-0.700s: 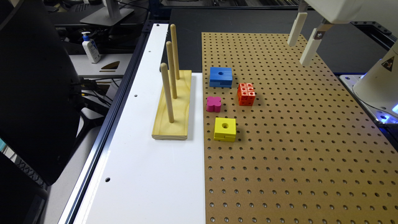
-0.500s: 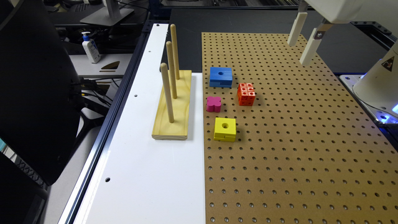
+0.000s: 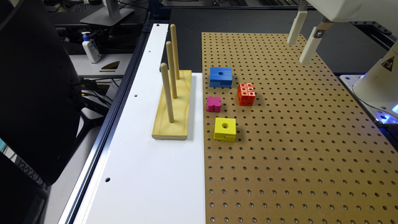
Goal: Pick up pink flower.
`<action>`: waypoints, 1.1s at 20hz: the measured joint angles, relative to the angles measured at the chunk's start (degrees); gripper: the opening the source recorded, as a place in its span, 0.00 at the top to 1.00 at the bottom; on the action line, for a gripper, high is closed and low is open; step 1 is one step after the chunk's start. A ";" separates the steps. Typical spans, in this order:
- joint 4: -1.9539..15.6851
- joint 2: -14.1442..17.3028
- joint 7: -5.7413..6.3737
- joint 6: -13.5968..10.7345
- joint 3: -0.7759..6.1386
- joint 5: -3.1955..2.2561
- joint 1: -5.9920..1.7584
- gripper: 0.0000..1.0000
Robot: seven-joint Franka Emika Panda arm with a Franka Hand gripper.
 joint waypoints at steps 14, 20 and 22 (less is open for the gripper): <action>1.77 0.90 0.00 0.78 0.01 0.00 0.08 0.00; 3.80 3.63 0.03 1.22 0.11 0.00 0.14 0.00; 4.42 4.91 0.07 1.95 0.19 0.03 0.21 0.00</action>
